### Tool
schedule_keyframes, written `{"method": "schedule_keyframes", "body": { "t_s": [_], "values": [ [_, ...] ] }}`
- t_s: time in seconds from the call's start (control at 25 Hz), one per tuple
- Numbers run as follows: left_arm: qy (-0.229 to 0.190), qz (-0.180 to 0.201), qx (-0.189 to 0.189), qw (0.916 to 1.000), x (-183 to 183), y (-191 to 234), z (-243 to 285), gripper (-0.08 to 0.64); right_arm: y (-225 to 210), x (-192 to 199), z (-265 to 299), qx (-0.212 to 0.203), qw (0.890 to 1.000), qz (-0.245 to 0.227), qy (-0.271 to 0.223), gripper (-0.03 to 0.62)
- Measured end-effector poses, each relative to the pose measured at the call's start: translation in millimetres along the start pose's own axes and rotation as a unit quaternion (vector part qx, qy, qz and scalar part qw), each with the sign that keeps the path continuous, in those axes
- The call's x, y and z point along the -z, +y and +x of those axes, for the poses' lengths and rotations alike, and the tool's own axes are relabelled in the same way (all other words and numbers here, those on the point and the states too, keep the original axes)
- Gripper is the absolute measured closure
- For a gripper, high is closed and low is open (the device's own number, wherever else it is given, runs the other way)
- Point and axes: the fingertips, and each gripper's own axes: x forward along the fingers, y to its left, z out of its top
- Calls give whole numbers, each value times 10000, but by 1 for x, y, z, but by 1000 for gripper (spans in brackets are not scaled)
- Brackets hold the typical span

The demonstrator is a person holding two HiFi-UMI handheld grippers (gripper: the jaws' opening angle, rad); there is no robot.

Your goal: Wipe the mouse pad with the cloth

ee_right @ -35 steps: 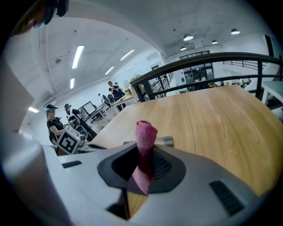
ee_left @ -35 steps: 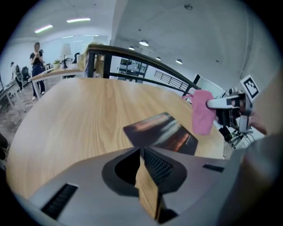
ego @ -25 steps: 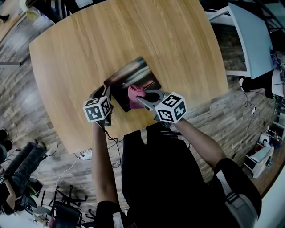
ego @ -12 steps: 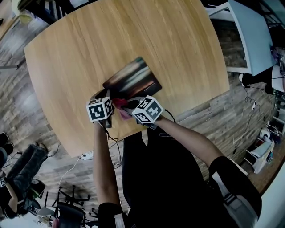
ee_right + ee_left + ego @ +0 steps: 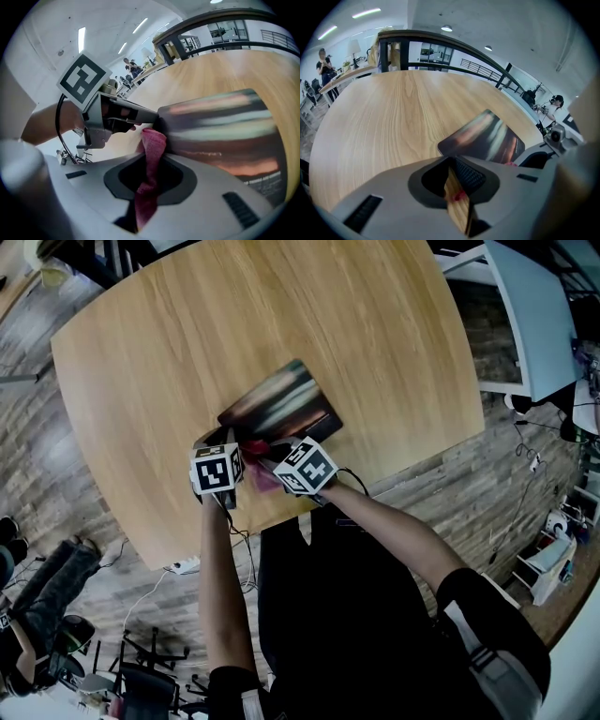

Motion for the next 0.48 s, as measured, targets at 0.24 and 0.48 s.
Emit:
{"method": "schedule_keyframes", "body": {
  "t_s": [0.24,0.48],
  "values": [
    [26,53,4,10000,-1,1,0,499,-6,-1,-2,92,9999,22,-40,526],
    [38,108,-7,9999,-1,2,1,499,-21,-2,-9,238,9996,120,-109,526]
  ]
}}
